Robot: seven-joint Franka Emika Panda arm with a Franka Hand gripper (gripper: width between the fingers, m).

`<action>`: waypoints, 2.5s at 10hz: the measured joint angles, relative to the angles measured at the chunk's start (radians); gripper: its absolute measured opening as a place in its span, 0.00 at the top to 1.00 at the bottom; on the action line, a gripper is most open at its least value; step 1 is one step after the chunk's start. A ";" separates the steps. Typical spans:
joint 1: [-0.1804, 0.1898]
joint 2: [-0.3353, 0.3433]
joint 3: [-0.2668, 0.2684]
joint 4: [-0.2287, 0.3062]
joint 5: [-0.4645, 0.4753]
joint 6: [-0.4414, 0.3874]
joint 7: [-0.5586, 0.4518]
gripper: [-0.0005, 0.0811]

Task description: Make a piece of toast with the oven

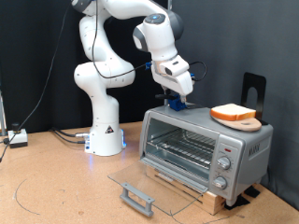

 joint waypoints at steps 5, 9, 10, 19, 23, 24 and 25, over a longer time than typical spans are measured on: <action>0.001 0.006 0.033 -0.011 0.010 0.035 0.000 0.00; 0.001 0.019 0.044 -0.013 0.010 0.046 0.000 0.00; 0.000 0.023 0.048 -0.013 0.010 0.050 0.000 0.00; -0.002 0.040 0.063 -0.011 0.010 0.082 0.001 0.51; 0.001 0.019 -0.005 0.025 0.068 0.016 -0.016 0.51; 0.002 -0.001 -0.043 0.042 0.078 -0.028 -0.029 0.51; 0.001 -0.023 -0.076 0.060 0.077 -0.082 -0.032 0.51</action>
